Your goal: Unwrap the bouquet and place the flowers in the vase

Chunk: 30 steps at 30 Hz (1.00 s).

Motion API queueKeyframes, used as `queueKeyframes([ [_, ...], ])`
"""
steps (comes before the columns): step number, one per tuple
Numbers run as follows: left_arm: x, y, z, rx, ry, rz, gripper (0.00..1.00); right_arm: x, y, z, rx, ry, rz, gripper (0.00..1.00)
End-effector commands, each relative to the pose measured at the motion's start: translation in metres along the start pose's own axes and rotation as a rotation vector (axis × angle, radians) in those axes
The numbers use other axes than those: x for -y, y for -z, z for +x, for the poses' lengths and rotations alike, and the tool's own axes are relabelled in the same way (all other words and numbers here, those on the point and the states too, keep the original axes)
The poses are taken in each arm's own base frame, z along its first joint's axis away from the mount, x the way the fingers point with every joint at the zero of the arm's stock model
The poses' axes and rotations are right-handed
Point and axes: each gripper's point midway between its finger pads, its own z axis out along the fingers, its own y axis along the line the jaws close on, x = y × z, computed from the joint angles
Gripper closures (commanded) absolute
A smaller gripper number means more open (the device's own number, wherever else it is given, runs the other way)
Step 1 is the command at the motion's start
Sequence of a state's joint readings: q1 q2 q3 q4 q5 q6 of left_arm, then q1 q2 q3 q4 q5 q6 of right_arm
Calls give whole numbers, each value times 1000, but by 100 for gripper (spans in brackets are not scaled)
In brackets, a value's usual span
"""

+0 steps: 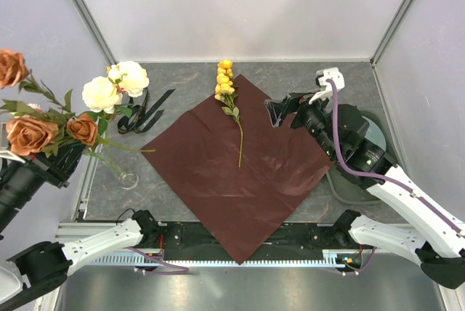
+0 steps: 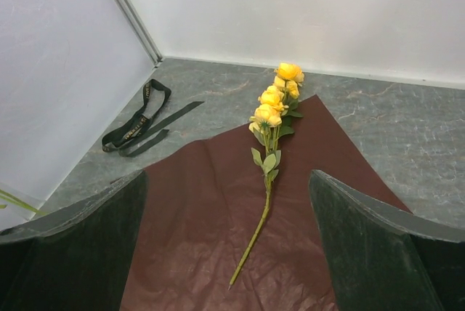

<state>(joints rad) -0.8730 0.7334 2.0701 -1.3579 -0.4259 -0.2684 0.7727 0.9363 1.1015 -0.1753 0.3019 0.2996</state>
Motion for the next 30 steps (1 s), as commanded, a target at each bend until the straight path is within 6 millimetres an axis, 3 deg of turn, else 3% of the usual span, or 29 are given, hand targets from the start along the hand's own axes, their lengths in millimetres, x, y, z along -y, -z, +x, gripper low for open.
queueKeyframes([
  [1, -35, 6, 40, -151, -105, -160, 98, 1, -4, 2, 1, -8, -10, 2],
  [5, -54, 10, 35, -114, -107, -263, 98, 4, -7, 5, -11, -10, -9, 2],
  [12, -60, 11, 34, -109, -119, -301, 98, 14, -12, 8, -23, -27, -4, 2],
  [22, -79, 11, 58, -118, -52, -433, 98, 16, -21, 19, -61, -55, -25, 2],
  [30, -93, 16, 48, -44, 18, -558, 98, 14, -26, 27, -82, -60, -45, 2],
])
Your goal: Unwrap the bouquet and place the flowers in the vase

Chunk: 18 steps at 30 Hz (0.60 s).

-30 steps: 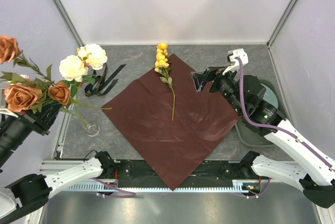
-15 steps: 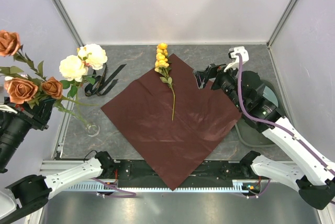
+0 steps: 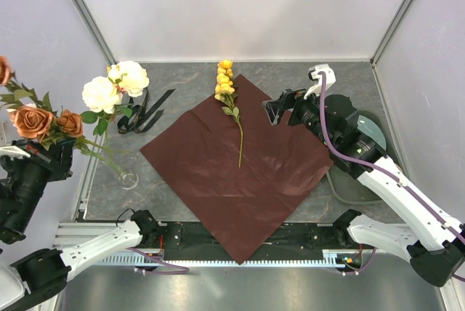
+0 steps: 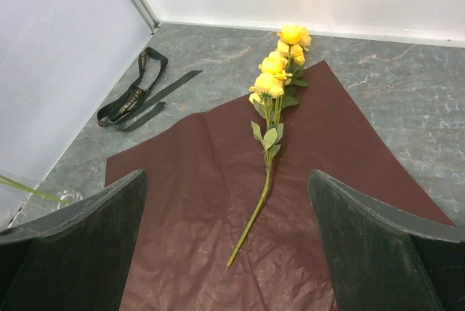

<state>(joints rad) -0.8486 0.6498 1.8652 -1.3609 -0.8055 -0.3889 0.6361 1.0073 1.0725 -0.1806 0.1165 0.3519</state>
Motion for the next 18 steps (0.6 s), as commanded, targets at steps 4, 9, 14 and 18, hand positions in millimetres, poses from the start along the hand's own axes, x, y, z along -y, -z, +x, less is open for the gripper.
queueKeyframes([
  [4, -28, 6, 1, -38, -79, -141, 98, -6, -3, -6, 28, -21, -39, 2],
  [9, -29, 20, -16, -2, -107, -82, 98, -4, -3, -6, 30, -22, -37, 2],
  [14, -40, 29, -15, 14, -139, -65, 98, -3, -5, -5, 26, -27, -38, 2],
  [18, -46, 37, -17, 30, -174, -44, 98, -5, -7, -5, 23, -30, -44, 2],
])
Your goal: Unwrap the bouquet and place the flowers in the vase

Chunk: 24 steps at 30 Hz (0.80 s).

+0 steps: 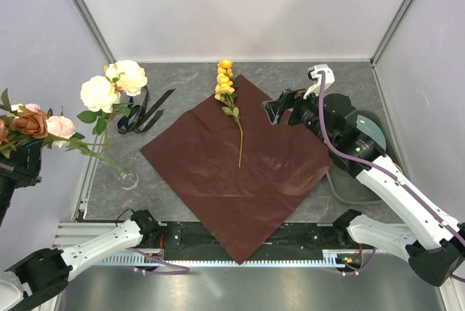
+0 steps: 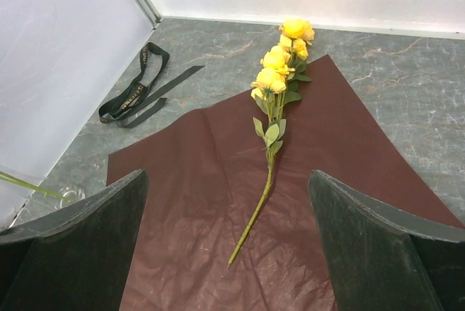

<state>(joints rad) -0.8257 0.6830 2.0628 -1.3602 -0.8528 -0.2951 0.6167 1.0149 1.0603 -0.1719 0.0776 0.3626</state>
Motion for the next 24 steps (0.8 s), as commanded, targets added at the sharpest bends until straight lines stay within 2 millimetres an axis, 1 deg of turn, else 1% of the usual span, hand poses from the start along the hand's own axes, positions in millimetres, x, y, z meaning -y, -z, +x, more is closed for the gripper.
queueKeyframes([
  [1, -25, 17, 27, -93, -206, 14, 98, -7, -4, -11, 38, -20, -31, 2],
  [5, -31, 24, 30, -86, -219, 36, 98, -6, -6, -9, 30, -26, -34, 2],
  [6, -27, 26, 33, -91, -214, 65, 98, -6, -6, -9, 29, -28, -34, 2],
  [8, -29, 31, 34, -84, -193, 93, 98, -6, -7, -8, 26, -28, -33, 2],
  [9, -25, 34, 36, -88, -194, 130, 98, -6, -8, -6, 20, -30, -34, 2],
  [11, -25, 35, 38, -91, -191, 138, 98, -6, -10, -6, 17, -32, -38, 2],
  [12, -29, 38, 38, -81, -184, 137, 98, -7, -11, -5, 13, -35, -41, 2],
  [17, -31, 48, 37, -61, -165, 184, 98, -6, -13, -2, 5, -38, -39, 2],
  [18, -28, 53, 37, -57, -146, 224, 98, -7, -13, -1, 2, -37, -43, 2],
  [20, -28, 56, 36, -49, -127, 239, 98, -7, -13, -2, 4, -39, -42, 2],
  [22, -26, 58, 39, -58, -121, 260, 98, -6, -13, -1, 2, -41, -42, 2],
  [23, -22, 56, 44, -75, -124, 269, 98, -6, -14, -1, 2, -41, -42, 2],
  [24, -13, 58, 49, -95, -121, 312, 98, -6, -15, 1, -3, -42, -41, 2],
])
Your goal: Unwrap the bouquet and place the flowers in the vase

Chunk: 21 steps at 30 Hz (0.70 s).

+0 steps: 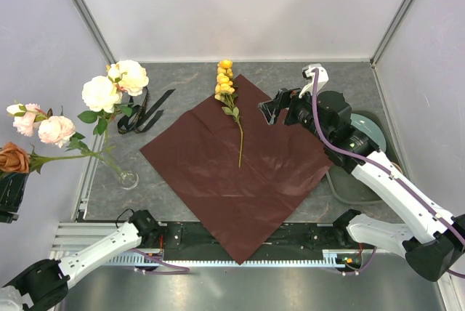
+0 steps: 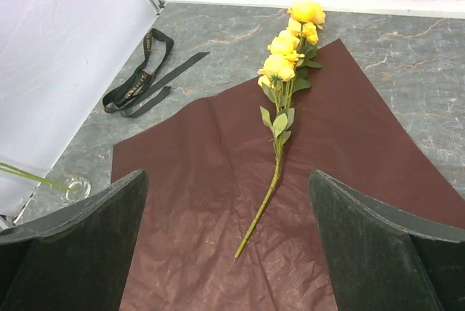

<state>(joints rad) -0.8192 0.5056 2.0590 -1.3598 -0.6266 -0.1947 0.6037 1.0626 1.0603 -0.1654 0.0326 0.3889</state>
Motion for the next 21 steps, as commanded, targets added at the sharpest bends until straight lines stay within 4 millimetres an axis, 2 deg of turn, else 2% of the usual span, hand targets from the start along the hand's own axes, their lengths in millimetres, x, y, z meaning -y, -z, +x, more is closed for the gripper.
queueKeyframes([
  [1, 8, 7, 50, -197, -115, 82, 98, -7, -2, -13, 45, -17, -32, 2],
  [8, -2, -4, 57, -224, -194, 0, 98, -7, 1, -16, 54, -17, -31, 2],
  [14, -32, 2, 49, -170, -175, -175, 98, -5, 2, -15, 55, -16, -26, 2],
  [21, -32, 0, 52, -190, -232, -233, 98, -7, -1, -14, 46, -22, -39, 2],
])
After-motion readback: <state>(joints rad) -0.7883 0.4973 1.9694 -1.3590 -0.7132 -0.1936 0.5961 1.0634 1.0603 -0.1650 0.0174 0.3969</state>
